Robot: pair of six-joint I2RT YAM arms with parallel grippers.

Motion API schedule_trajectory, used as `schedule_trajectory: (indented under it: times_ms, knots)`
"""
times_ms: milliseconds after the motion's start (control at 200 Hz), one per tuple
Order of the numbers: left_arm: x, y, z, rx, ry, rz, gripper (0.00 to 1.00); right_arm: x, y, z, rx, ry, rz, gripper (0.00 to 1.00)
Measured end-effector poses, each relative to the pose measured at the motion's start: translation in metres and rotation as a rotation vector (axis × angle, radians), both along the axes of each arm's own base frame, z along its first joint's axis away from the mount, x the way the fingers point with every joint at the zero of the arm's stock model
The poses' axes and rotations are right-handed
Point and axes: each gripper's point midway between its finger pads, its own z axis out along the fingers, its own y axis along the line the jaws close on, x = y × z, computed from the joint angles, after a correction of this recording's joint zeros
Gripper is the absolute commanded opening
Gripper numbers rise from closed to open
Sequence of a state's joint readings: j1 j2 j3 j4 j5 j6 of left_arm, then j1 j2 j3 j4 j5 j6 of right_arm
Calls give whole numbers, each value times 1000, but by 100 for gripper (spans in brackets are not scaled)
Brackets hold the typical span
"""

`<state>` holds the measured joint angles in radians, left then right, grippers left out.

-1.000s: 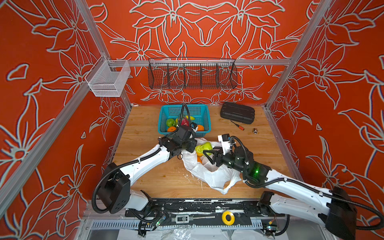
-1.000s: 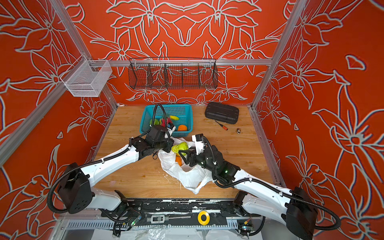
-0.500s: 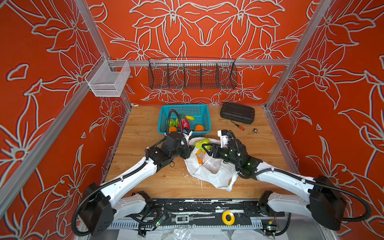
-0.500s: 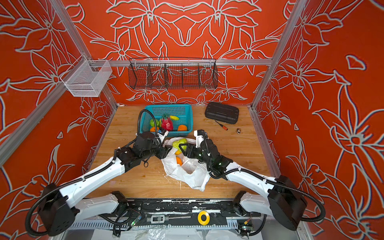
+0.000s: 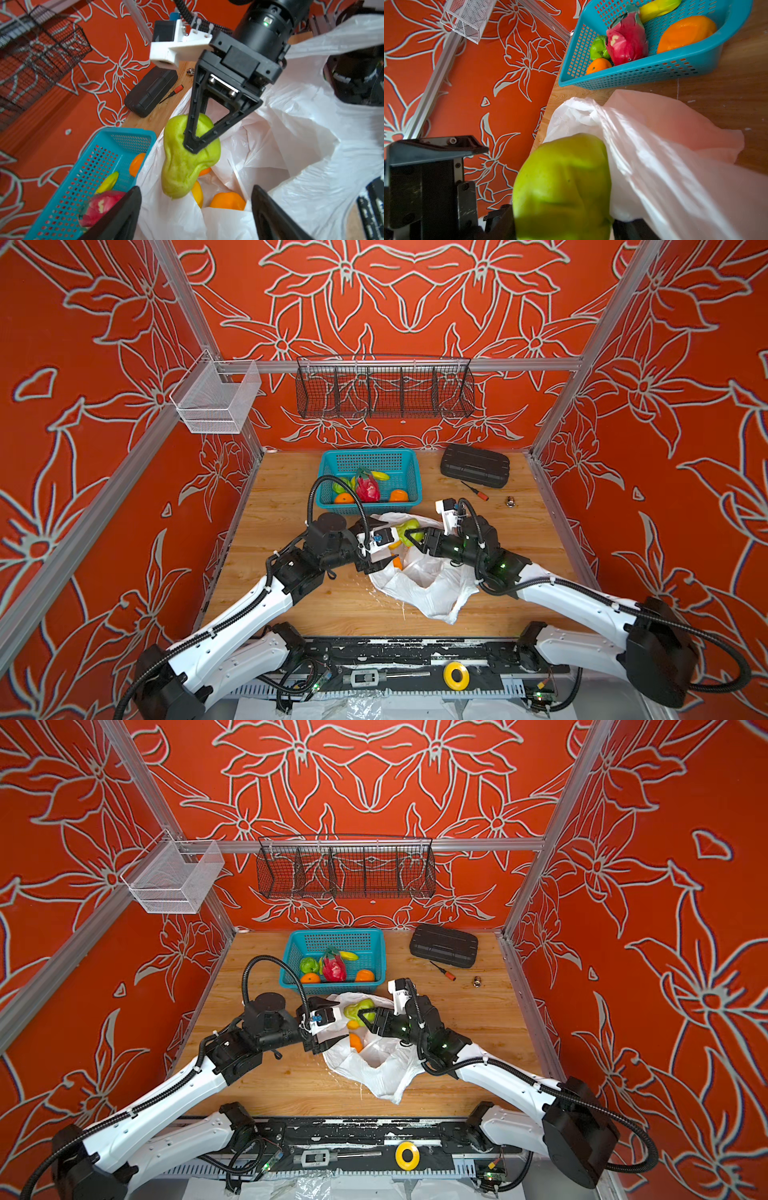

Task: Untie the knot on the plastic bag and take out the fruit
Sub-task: 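Pass the green fruit from the right gripper into the left gripper, then carry green fruit to teal basket with left gripper while right gripper holds bag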

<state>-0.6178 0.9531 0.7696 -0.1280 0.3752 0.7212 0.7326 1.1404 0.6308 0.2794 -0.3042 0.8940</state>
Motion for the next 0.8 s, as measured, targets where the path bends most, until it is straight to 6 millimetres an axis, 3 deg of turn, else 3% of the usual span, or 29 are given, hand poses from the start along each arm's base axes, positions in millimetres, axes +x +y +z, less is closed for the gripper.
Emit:
schedule_trajectory:
  times_ms: [410, 656, 741, 796]
  knots:
    - [23, -35, -25, 191, -111, -140, 82, -10, 9, 10, 36, 12, 74, 46]
    - [29, -38, -29, 212, -143, -137, 62, -12, 10, 11, 48, 27, 83, 46]
    - [30, -39, -28, 212, -149, -132, 57, -12, 10, 12, 51, 27, 85, 52]
    - [31, -38, -28, 214, -151, -126, 56, -12, 10, 12, 52, 27, 87, 64]
